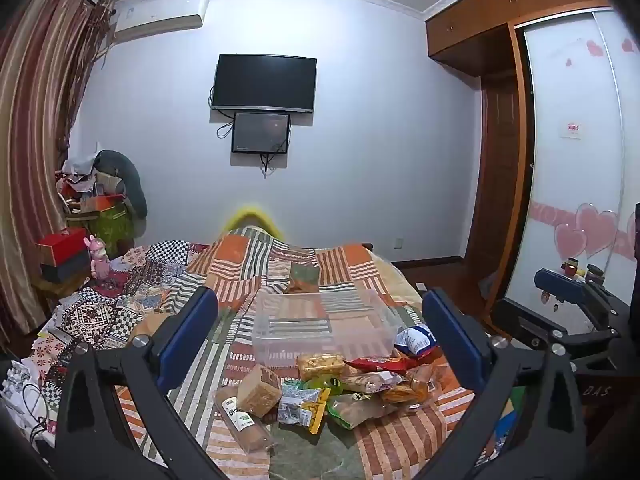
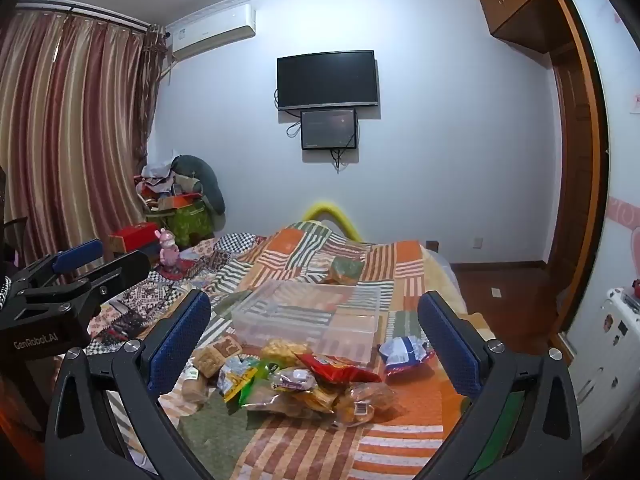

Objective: Organize snacks

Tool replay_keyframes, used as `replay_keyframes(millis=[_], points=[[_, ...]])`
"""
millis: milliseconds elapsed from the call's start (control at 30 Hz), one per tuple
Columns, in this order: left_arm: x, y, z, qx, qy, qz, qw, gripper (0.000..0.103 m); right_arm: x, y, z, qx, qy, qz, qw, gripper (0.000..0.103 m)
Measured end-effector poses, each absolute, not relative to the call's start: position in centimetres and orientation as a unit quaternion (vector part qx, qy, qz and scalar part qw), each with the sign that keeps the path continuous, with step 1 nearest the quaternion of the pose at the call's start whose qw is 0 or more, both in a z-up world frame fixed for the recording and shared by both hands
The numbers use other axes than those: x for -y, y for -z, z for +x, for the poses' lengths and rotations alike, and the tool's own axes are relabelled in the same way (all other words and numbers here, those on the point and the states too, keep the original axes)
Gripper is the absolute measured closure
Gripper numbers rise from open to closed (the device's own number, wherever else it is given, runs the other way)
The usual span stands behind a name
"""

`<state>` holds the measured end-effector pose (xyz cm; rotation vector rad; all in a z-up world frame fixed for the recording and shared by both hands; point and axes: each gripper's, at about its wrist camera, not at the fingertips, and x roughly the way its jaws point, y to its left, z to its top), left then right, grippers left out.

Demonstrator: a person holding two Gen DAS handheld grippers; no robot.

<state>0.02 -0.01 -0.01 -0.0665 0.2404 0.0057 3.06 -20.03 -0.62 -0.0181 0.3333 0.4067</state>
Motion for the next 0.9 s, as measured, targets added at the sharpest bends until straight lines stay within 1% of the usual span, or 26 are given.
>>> replay_keyframes(millis=[900], points=[[0.3, -0.3, -0.7, -0.108, -0.001, -0.027, 0.994, 0.0, 20.1, 0.2, 2.7, -0.16, -0.202, -0.003, 0.966, 0.0]])
